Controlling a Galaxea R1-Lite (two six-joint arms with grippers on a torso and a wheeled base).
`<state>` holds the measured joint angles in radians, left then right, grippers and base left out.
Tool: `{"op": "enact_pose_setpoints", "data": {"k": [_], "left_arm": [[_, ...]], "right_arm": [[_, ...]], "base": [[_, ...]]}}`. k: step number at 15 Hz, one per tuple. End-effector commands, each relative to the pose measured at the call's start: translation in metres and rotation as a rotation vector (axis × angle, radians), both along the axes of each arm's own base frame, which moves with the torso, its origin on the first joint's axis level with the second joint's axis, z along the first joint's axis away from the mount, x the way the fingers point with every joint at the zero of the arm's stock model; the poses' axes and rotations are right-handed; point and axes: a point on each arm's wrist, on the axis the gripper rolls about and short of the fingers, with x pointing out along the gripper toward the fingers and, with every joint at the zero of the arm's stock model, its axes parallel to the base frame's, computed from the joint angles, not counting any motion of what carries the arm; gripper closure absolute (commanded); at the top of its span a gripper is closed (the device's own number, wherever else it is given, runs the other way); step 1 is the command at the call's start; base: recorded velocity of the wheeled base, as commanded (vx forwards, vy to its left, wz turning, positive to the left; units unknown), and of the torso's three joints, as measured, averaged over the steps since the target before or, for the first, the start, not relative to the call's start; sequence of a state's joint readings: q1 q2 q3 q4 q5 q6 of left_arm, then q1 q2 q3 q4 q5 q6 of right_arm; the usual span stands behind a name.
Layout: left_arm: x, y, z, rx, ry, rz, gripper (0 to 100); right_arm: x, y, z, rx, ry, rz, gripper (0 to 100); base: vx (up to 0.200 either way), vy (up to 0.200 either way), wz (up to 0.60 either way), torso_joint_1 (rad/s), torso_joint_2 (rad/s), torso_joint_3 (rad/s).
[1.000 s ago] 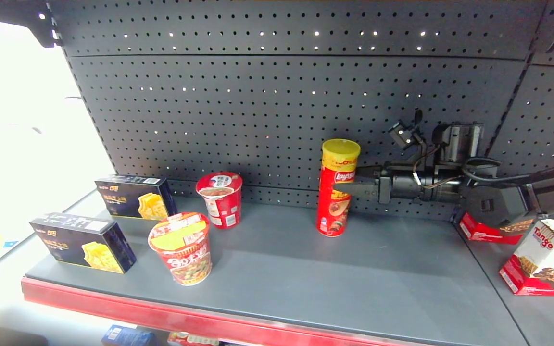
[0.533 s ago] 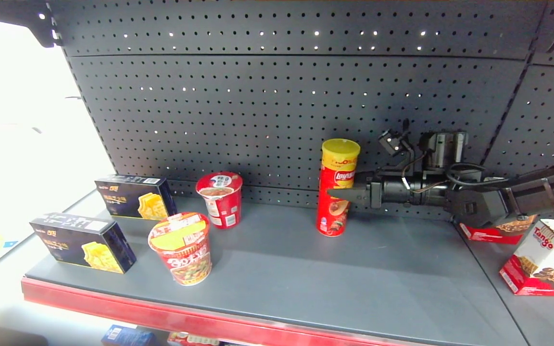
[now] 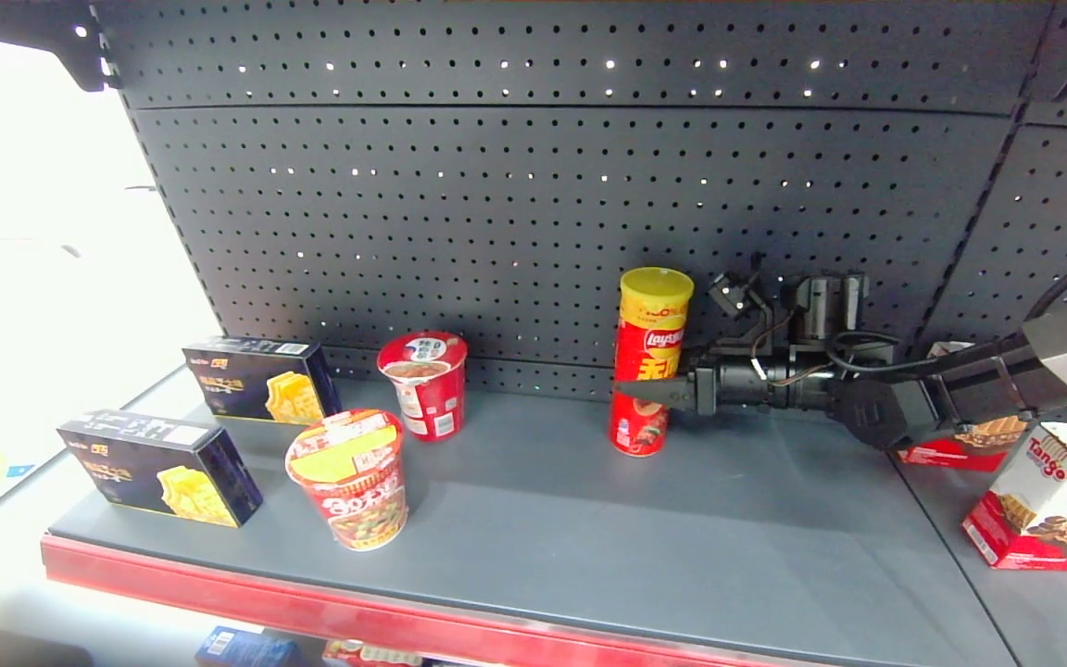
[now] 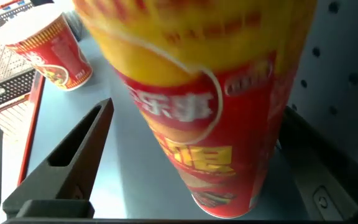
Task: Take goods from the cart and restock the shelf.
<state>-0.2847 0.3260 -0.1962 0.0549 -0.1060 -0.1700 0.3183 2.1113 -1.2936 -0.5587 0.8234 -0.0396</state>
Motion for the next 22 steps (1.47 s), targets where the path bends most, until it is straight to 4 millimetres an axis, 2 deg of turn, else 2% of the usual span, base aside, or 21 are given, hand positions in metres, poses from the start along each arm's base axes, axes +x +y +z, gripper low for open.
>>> {"op": "enact_pose_setpoints", "data": {"k": [1,7,13,14,18,20,22], "left_arm": [[0.0,0.0,0.0,0.0,0.0,0.003,100],[-0.002,0.001,-0.003,0.008,0.026,0.004,100],[-0.009,0.003,-0.008,-0.004,0.024,0.006,100],[-0.011,0.003,-0.009,-0.013,0.013,0.007,100],[-0.015,0.004,-0.009,-0.021,0.005,0.008,100],[-0.015,0.005,-0.009,-0.021,0.002,0.006,100],[-0.016,0.005,-0.009,-0.022,0.0,-0.001,100]], "right_arm": [[0.005,0.002,-0.009,-0.006,0.015,0.001,0],[0.022,0.008,-0.033,-0.016,0.047,0.001,0],[0.022,0.013,-0.034,-0.014,0.031,0.006,0],[0.02,0.017,-0.034,-0.013,0.025,0.011,100],[0.012,0.029,-0.024,-0.021,0.003,-0.029,100],[-0.006,0.032,-0.007,-0.022,-0.014,-0.044,100],[-0.024,0.024,0.008,-0.025,-0.032,-0.065,100]], "base": [[0.0,0.0,0.0,0.0,0.0,0.0],[0.0,0.0,0.0,0.0,0.0,0.0],[0.0,0.0,0.0,0.0,0.0,0.0],[0.0,0.0,0.0,0.0,0.0,0.0],[0.0,0.0,0.0,0.0,0.0,0.0],[0.0,0.0,0.0,0.0,0.0,0.0],[0.0,0.0,0.0,0.0,0.0,0.0]]}}
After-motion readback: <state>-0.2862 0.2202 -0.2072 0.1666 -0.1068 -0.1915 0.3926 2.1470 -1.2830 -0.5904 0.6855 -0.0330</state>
